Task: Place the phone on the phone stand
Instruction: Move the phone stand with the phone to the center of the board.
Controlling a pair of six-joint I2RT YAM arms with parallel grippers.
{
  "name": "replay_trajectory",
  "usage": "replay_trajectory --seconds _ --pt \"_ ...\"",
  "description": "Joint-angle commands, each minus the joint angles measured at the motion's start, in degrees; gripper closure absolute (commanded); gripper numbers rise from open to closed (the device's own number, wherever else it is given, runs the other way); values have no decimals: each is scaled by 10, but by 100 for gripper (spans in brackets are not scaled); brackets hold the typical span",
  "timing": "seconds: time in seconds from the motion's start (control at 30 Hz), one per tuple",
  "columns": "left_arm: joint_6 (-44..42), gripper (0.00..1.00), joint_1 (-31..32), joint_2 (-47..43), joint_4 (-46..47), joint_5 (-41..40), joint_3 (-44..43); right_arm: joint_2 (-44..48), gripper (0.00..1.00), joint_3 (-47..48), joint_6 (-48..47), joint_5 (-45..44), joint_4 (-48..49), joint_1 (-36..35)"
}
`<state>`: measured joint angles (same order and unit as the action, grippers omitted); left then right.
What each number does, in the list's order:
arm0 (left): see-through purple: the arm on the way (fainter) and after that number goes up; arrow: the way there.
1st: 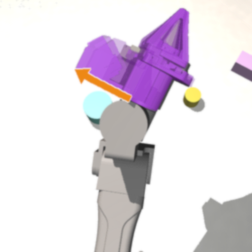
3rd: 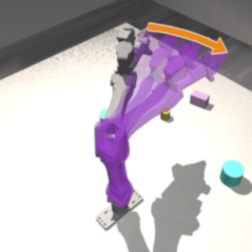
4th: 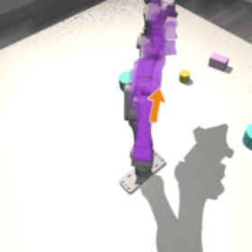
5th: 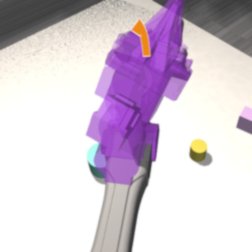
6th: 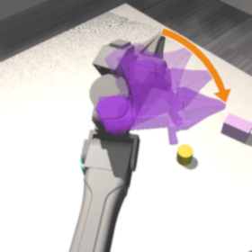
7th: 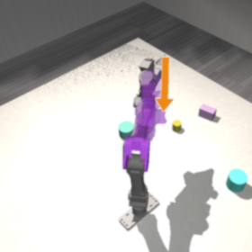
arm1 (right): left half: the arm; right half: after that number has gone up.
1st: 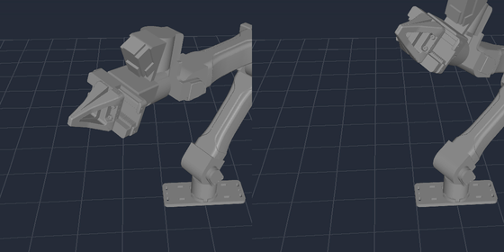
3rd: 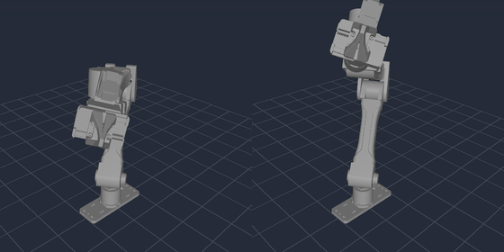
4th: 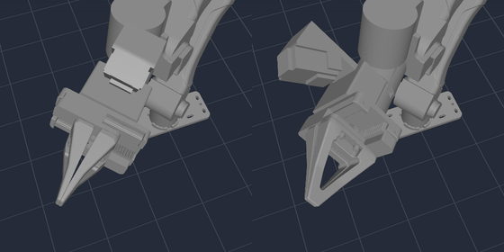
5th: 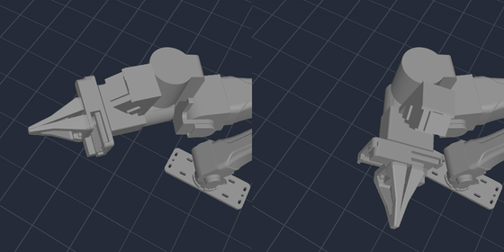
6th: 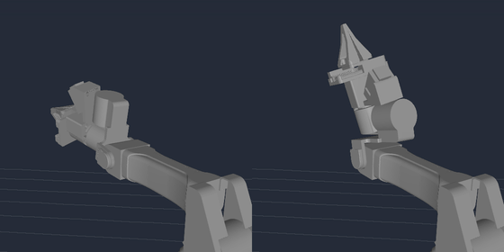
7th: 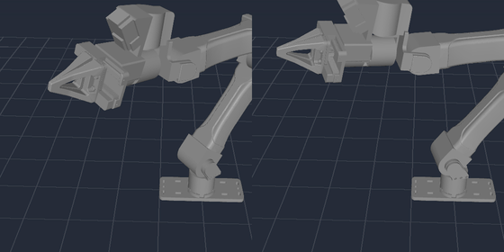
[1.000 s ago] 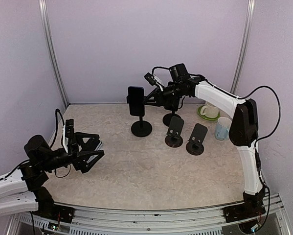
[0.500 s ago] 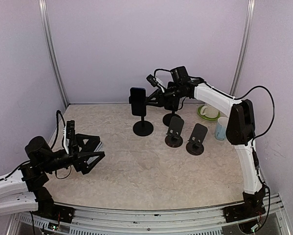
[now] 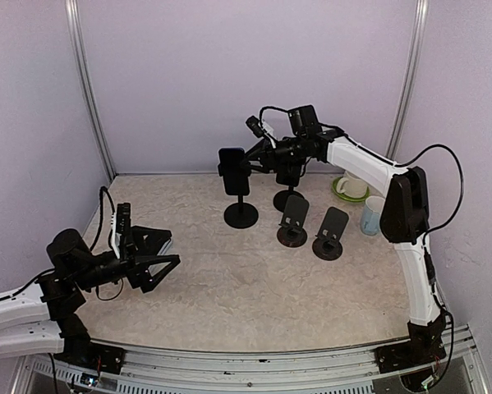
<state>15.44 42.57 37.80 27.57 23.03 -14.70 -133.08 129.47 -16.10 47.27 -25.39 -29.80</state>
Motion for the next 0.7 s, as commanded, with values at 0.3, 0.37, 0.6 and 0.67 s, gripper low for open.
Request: replay_trajectory --seconds 0.3,0.37,0.6,0.67 --pt "5 1 5 22 49 -4 15 147 54 -106 85 -126 46 -3" --pt "5 1 6 27 51 -2 15 182 53 -152 97 -152 63 -9" --pt "14 1 6 28 68 -20 29 282 53 -329 114 -331 117 -92" --pt "15 1 6 23 68 -34 34 299 55 -381 149 -380 146 -119"
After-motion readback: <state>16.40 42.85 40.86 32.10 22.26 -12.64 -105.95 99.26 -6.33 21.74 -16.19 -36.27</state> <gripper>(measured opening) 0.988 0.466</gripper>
